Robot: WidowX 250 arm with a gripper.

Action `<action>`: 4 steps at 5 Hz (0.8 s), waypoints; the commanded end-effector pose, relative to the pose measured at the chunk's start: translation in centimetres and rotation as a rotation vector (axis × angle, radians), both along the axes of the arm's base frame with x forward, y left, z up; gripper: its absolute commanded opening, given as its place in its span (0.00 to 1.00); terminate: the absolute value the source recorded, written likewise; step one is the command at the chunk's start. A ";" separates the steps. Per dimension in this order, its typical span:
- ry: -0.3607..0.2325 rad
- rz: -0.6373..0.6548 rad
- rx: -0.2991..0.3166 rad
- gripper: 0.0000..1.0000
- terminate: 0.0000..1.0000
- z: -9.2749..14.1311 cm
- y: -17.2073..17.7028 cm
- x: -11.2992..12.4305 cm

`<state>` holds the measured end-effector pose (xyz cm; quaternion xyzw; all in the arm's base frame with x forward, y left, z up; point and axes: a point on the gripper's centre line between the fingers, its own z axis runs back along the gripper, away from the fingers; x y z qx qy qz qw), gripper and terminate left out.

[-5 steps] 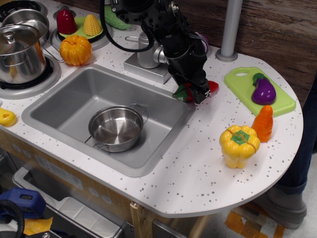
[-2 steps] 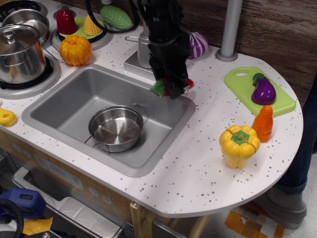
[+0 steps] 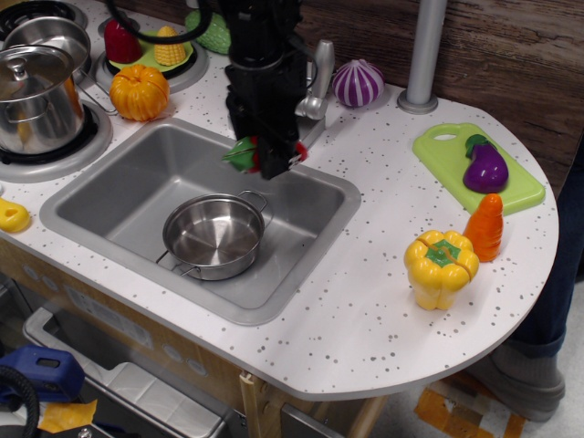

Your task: Put pepper in pot or pan

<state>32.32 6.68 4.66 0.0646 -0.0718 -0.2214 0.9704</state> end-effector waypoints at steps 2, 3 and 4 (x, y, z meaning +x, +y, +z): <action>-0.071 0.078 0.021 1.00 0.00 -2.5 2.7 -1.0; -0.071 0.078 0.021 1.00 0.00 -2.5 2.7 -1.0; -0.071 0.078 0.021 1.00 1.00 -2.5 2.7 -1.0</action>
